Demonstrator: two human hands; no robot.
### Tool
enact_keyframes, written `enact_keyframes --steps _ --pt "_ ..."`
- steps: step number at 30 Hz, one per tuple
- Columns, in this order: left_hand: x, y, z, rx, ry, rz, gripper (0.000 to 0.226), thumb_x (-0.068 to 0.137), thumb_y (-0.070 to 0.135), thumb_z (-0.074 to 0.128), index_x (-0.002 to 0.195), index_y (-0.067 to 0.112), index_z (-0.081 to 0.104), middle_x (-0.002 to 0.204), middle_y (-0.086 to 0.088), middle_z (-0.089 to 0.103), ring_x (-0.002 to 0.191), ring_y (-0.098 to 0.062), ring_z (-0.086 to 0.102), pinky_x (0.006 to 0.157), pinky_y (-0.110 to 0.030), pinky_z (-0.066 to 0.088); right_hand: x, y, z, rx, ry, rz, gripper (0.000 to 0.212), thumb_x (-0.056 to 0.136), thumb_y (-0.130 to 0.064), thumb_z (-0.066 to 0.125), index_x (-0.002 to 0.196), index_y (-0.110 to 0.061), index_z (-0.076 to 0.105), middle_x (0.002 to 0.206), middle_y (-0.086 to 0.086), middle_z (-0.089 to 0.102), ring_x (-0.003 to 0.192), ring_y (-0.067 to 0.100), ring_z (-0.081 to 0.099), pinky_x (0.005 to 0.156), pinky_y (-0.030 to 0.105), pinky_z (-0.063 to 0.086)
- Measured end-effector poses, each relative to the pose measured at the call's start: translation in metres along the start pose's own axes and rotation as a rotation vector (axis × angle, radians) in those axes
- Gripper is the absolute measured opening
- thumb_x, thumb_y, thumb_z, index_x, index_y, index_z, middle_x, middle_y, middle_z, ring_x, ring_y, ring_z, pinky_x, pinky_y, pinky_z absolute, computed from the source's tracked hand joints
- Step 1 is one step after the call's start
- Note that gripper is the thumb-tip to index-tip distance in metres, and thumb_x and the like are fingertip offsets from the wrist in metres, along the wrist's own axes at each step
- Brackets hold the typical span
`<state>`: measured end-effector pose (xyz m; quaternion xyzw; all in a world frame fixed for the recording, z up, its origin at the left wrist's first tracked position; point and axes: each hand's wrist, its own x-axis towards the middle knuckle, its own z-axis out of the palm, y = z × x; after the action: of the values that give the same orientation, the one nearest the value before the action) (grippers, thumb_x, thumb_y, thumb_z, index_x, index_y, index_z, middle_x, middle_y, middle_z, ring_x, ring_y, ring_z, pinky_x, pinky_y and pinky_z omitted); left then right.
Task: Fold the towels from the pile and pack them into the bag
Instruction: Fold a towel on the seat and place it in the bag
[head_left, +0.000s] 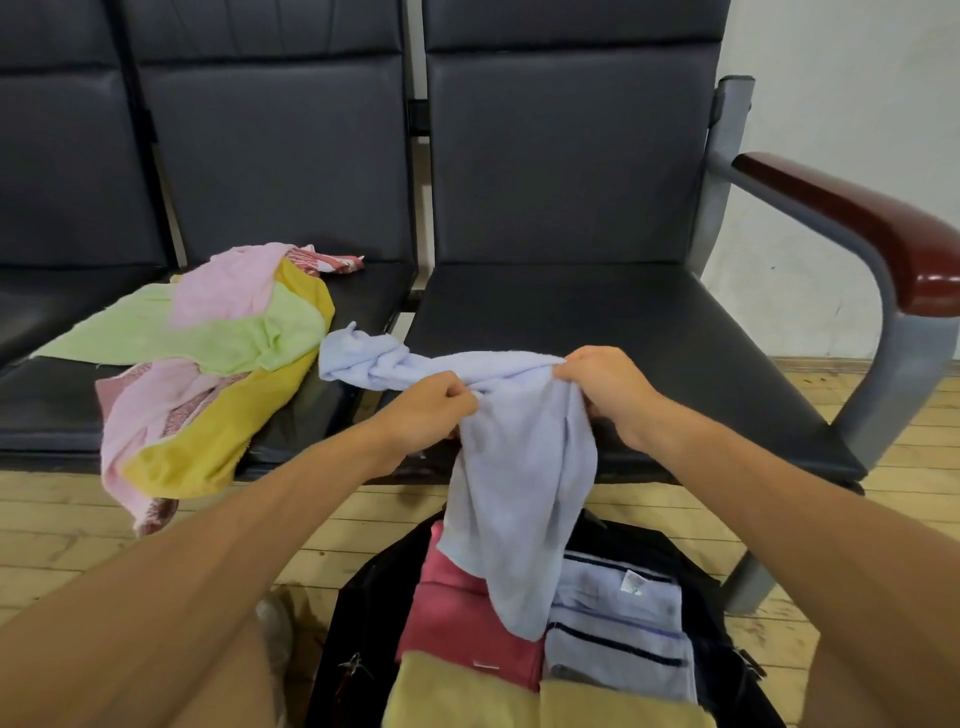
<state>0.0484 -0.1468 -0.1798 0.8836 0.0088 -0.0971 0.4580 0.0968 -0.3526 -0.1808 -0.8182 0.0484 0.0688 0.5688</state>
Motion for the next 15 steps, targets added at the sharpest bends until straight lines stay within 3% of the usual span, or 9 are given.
enact_keyframes --steps 3,5,8,11,15 --pt "-0.015 0.011 -0.005 -0.33 0.028 -0.058 0.012 0.088 0.019 0.044 0.091 0.016 0.055 0.089 -0.003 0.062 0.088 -0.017 0.06 0.085 -0.04 0.053 -0.004 -0.005 -0.016 0.305 0.034 0.162 0.024 0.095 -0.016 0.051 0.115 -0.009 0.062 0.104 0.013 0.063 0.091 0.026 0.062 0.083 0.039 0.052" --pt "-0.026 0.019 -0.007 -0.494 0.016 -0.082 0.021 0.089 0.012 0.041 0.098 0.021 0.058 0.102 -0.004 0.067 0.099 -0.02 0.064 0.087 -0.038 0.055 -0.006 -0.008 -0.025 0.377 0.022 0.179 0.031 0.099 -0.015 0.049 0.127 -0.003 0.055 0.108 0.013 0.063 0.092 0.025 0.062 0.085 0.039 0.053" --pt "-0.038 0.029 -0.01 -0.619 -0.017 -0.055 0.032 0.092 0.008 0.037 0.107 0.018 0.062 0.111 -0.012 0.069 0.099 -0.023 0.066 0.084 -0.037 0.055 -0.009 -0.007 -0.036 0.343 0.087 0.192 0.021 0.1 -0.012 0.048 0.113 -0.004 0.062 0.12 0.017 0.062 0.107 0.03 0.062 0.102 0.042 0.048" --pt "-0.041 0.028 -0.011 -0.68 -0.058 -0.027 0.037 0.092 0.004 0.033 0.104 0.015 0.066 0.105 -0.01 0.071 0.087 -0.021 0.067 0.077 -0.038 0.053 -0.013 -0.002 -0.044 0.34 0.063 0.15 0.027 0.098 -0.014 0.05 0.12 -0.005 0.064 0.117 0.018 0.065 0.1 0.027 0.064 0.1 0.044 0.05" --pt "-0.036 0.01 -0.012 -0.726 -0.005 -0.08 0.041 0.092 0.004 0.042 0.131 0.011 0.051 0.122 -0.018 0.062 0.096 -0.025 0.062 0.072 -0.036 0.053 -0.02 0.003 -0.059 0.301 -0.092 0.211 0.026 0.091 -0.016 0.066 0.117 -0.009 0.066 0.118 0.008 0.065 0.107 0.027 0.063 0.094 0.044 0.053"
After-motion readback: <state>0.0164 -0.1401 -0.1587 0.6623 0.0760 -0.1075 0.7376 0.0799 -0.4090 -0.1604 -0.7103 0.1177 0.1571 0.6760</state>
